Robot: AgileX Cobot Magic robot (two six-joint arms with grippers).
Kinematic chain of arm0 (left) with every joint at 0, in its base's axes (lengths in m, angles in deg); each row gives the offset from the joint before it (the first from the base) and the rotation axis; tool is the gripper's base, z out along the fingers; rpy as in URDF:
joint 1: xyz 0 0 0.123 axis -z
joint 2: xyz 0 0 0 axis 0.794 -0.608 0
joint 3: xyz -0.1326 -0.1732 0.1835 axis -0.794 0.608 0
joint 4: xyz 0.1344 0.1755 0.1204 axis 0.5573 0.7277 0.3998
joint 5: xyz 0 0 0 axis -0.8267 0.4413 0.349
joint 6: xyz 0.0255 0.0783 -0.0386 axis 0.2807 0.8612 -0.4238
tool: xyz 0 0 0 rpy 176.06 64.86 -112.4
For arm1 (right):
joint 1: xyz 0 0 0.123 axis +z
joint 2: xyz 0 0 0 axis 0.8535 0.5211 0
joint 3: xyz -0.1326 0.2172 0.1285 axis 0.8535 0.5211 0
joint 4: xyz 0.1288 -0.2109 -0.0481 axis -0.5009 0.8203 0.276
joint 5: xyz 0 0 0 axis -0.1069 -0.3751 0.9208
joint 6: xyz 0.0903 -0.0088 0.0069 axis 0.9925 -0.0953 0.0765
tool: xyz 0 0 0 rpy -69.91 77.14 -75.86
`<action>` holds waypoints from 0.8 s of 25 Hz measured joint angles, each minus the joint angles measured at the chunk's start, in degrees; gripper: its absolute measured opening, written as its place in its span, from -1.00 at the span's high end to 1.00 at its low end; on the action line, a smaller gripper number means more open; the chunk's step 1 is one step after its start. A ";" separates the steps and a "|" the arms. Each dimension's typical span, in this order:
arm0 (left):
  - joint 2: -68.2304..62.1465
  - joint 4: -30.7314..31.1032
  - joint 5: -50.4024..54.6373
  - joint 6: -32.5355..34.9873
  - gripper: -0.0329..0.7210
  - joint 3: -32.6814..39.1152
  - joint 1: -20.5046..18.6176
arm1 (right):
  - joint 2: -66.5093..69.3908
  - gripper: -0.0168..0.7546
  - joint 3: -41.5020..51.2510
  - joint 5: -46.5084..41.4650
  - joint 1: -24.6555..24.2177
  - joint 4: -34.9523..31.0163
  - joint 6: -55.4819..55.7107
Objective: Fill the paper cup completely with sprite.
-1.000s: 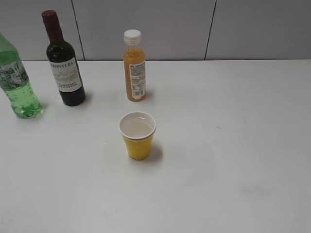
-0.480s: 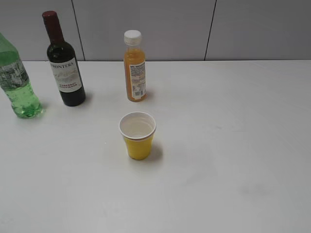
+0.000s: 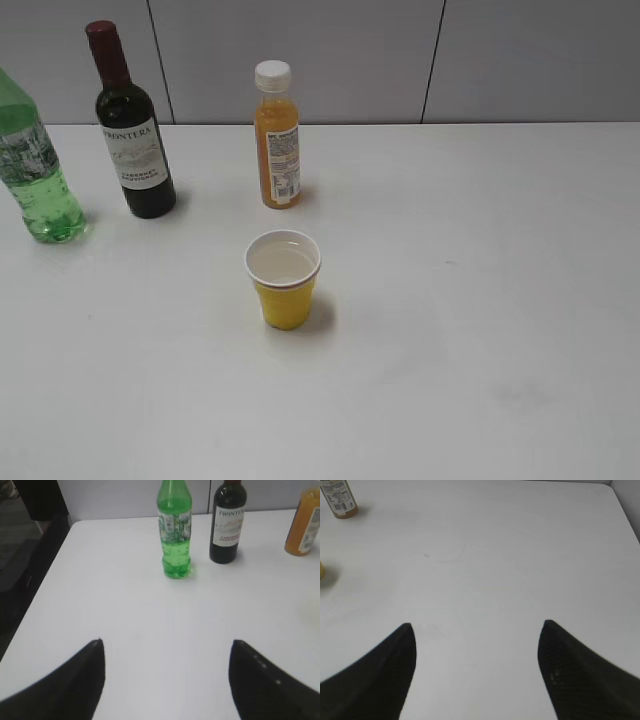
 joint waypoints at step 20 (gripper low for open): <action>0.00 -0.79 -2.54 0.00 -0.65 3.86 3.61 | 0.00 -0.56 0.02 0.00 0.00 0.00 0.00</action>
